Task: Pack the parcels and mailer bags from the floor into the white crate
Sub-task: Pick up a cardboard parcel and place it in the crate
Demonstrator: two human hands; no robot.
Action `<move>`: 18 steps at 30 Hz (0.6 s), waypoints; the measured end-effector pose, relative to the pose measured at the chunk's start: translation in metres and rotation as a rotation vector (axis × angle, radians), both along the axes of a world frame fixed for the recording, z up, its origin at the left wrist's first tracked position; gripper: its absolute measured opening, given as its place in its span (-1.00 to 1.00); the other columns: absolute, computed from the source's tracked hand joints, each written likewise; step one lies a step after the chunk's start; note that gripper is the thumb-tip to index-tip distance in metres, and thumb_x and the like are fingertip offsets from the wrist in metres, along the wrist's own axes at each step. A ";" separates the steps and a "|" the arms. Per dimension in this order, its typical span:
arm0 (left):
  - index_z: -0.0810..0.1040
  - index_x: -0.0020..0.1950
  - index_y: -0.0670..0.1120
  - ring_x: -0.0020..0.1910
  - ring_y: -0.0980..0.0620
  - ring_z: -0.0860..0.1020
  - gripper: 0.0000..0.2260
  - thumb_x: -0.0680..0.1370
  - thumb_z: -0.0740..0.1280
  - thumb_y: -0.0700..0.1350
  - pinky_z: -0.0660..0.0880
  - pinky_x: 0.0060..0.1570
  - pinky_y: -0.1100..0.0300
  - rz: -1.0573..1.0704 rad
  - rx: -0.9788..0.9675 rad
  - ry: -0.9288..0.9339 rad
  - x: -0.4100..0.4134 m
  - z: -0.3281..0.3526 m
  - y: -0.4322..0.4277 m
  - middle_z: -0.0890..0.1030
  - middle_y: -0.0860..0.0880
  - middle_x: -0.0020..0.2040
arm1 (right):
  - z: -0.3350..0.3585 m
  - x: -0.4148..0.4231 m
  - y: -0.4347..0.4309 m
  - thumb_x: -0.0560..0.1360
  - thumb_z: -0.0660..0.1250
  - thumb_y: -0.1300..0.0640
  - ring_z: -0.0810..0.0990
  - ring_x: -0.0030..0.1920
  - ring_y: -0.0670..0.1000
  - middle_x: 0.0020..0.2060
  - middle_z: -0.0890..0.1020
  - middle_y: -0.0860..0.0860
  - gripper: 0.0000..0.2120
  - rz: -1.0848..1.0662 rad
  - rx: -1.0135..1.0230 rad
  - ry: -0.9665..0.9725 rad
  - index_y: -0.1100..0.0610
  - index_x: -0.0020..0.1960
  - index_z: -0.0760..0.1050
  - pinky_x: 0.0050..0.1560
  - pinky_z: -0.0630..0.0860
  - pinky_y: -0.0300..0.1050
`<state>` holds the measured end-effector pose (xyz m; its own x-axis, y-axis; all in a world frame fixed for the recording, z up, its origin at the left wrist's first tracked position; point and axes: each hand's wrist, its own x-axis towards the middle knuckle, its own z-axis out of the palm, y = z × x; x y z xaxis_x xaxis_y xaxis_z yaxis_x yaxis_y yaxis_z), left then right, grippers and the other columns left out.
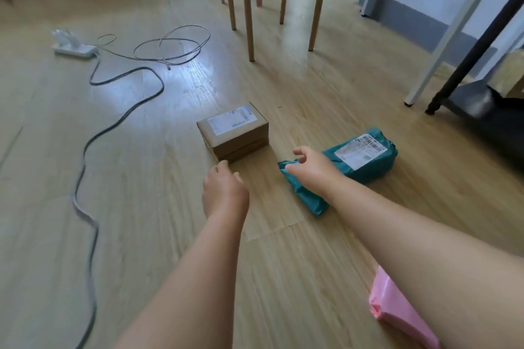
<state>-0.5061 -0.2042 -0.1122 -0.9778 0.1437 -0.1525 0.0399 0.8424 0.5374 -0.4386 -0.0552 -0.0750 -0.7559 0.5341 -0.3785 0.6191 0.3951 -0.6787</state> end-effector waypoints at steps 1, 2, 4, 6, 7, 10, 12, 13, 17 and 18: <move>0.27 0.49 -0.10 0.40 -0.11 0.32 -0.60 0.65 0.11 -0.07 0.29 0.32 0.02 0.026 0.022 -0.003 -0.018 -0.009 0.000 0.37 -0.11 0.42 | -0.011 -0.022 -0.001 0.56 0.27 0.06 0.50 0.21 0.06 0.26 0.50 0.04 -0.50 0.012 0.001 0.003 0.02 0.48 0.28 0.18 0.47 -0.06; 0.25 0.50 -0.10 0.40 -0.11 0.32 -0.59 0.65 0.11 -0.07 0.29 0.33 0.02 0.047 0.042 -0.010 -0.031 -0.017 0.000 0.37 -0.11 0.42 | -0.019 -0.038 -0.001 0.56 0.26 0.07 0.49 0.23 0.06 0.29 0.49 0.05 -0.49 0.018 -0.002 0.004 0.02 0.49 0.26 0.20 0.47 -0.05; 0.22 0.51 -0.09 0.41 -0.11 0.32 -0.58 0.65 0.12 -0.07 0.29 0.32 0.02 0.061 0.090 -0.024 -0.050 -0.024 0.001 0.36 -0.12 0.42 | -0.029 -0.060 0.000 0.57 0.26 0.09 0.47 0.27 0.08 0.34 0.46 0.06 -0.46 0.027 -0.011 0.009 0.02 0.52 0.21 0.19 0.44 -0.08; 0.20 0.52 -0.09 0.39 -0.12 0.34 -0.57 0.65 0.13 -0.08 0.31 0.30 0.01 0.083 0.145 -0.036 -0.073 -0.039 0.002 0.37 -0.12 0.41 | -0.044 -0.088 0.002 0.57 0.25 0.11 0.47 0.28 0.08 0.39 0.42 0.05 -0.43 0.029 -0.015 0.015 0.02 0.54 0.16 0.12 0.41 -0.10; 0.19 0.52 -0.09 0.39 -0.13 0.35 -0.56 0.65 0.13 -0.08 0.32 0.30 0.01 0.098 0.172 -0.048 -0.082 -0.044 0.003 0.37 -0.13 0.41 | -0.050 -0.101 0.004 0.57 0.24 0.12 0.46 0.31 0.09 0.42 0.39 0.05 -0.42 0.025 -0.016 0.022 0.03 0.55 0.14 0.11 0.40 -0.11; 0.11 0.55 -0.08 0.42 -0.14 0.32 -0.52 0.65 0.12 -0.06 0.30 0.32 0.02 0.126 0.214 -0.107 -0.105 -0.061 0.008 0.32 -0.13 0.46 | -0.066 -0.136 0.008 0.55 0.25 0.13 0.40 0.38 0.10 0.46 0.34 0.03 -0.37 -0.003 -0.009 0.035 0.04 0.56 0.10 0.15 0.36 -0.12; 0.05 0.57 -0.10 0.47 -0.12 0.26 -0.49 0.66 0.11 -0.05 0.24 0.37 0.04 0.121 0.228 -0.136 -0.117 -0.070 0.011 0.25 -0.11 0.51 | -0.075 -0.157 0.013 0.53 0.25 0.15 0.43 0.34 0.10 0.42 0.38 0.04 -0.38 -0.020 0.008 0.041 0.06 0.54 0.12 0.12 0.37 -0.12; 0.02 0.58 -0.11 0.49 -0.11 0.23 -0.48 0.66 0.10 -0.05 0.21 0.39 0.06 0.120 0.240 -0.147 -0.122 -0.074 0.011 0.20 -0.09 0.54 | -0.080 -0.167 0.015 0.52 0.24 0.17 0.44 0.31 0.10 0.39 0.41 0.05 -0.39 -0.032 0.015 0.047 0.06 0.53 0.15 0.13 0.39 -0.11; 0.03 0.58 -0.11 0.50 -0.10 0.22 -0.50 0.67 0.08 -0.05 0.19 0.41 0.07 0.109 0.280 -0.206 -0.133 -0.085 0.010 0.19 -0.09 0.55 | -0.091 -0.194 0.024 0.54 0.27 0.17 0.34 0.42 0.13 0.48 0.30 0.07 -0.29 -0.039 -0.019 0.020 0.08 0.58 -0.01 0.36 0.32 0.02; 0.08 0.57 -0.10 0.46 -0.13 0.28 -0.52 0.66 0.08 -0.05 0.24 0.39 0.05 0.099 0.285 -0.219 -0.134 -0.087 0.010 0.26 -0.11 0.52 | -0.092 -0.197 0.025 0.56 0.27 0.15 0.28 0.47 0.13 0.52 0.22 0.07 -0.24 -0.022 -0.045 -0.005 0.08 0.60 -0.10 0.42 0.25 0.03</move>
<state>-0.6402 -0.1942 -0.1990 -0.9377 0.1173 -0.3270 -0.1759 0.6514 0.7381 -0.6356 -0.0297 -0.1674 -0.7420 0.5331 -0.4065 0.6309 0.3501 -0.6924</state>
